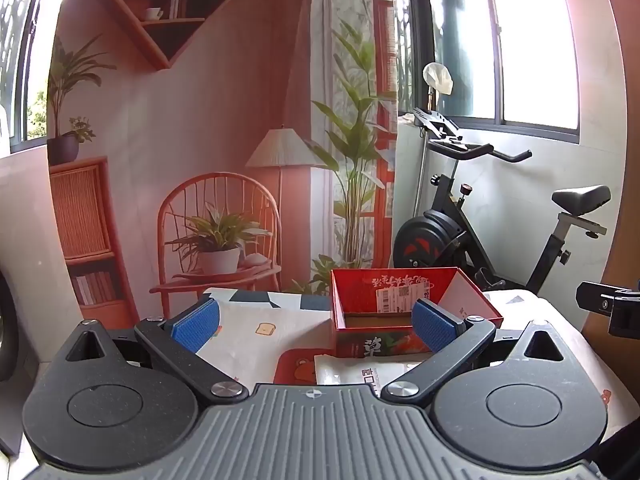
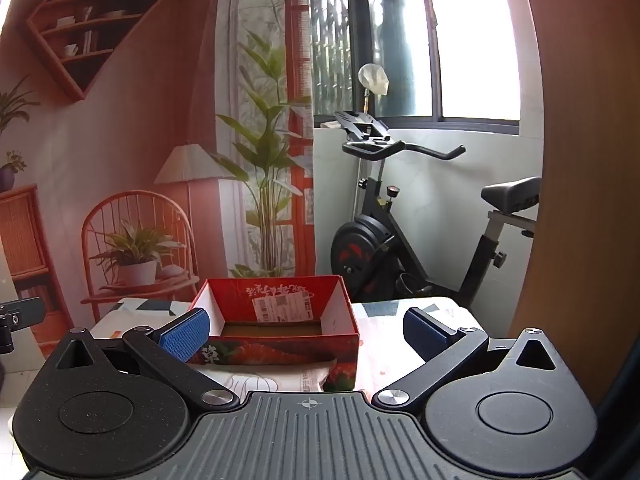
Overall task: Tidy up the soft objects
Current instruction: 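Move both tools toward the white mask bag beside the red box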
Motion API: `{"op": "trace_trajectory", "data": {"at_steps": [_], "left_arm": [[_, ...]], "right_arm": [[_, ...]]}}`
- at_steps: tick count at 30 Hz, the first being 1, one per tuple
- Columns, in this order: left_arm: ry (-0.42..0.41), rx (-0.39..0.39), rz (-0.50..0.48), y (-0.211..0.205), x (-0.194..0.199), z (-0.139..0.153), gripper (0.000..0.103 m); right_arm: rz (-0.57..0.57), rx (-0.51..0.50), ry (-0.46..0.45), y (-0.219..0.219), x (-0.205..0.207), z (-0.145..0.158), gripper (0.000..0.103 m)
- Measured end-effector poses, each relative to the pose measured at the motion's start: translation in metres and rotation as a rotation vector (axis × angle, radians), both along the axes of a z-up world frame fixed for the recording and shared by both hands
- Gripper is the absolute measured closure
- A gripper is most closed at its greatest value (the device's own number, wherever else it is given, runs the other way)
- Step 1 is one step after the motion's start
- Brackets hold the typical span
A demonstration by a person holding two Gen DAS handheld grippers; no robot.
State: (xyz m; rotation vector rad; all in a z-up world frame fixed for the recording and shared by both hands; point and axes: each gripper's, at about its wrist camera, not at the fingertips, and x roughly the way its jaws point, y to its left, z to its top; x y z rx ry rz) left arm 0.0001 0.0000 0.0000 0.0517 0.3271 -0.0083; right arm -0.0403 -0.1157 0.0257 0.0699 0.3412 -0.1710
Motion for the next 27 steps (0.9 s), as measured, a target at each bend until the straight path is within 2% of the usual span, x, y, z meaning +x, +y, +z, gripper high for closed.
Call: {"op": "trace_trajectory", "data": {"at_steps": [27], "left_arm": [[0.012,0.001,0.001,0.0000,0.0003,0.0000,0.000]], "right_arm": [[-0.001,0.001,0.002,0.0004,0.0005,-0.0003,0.000]]}}
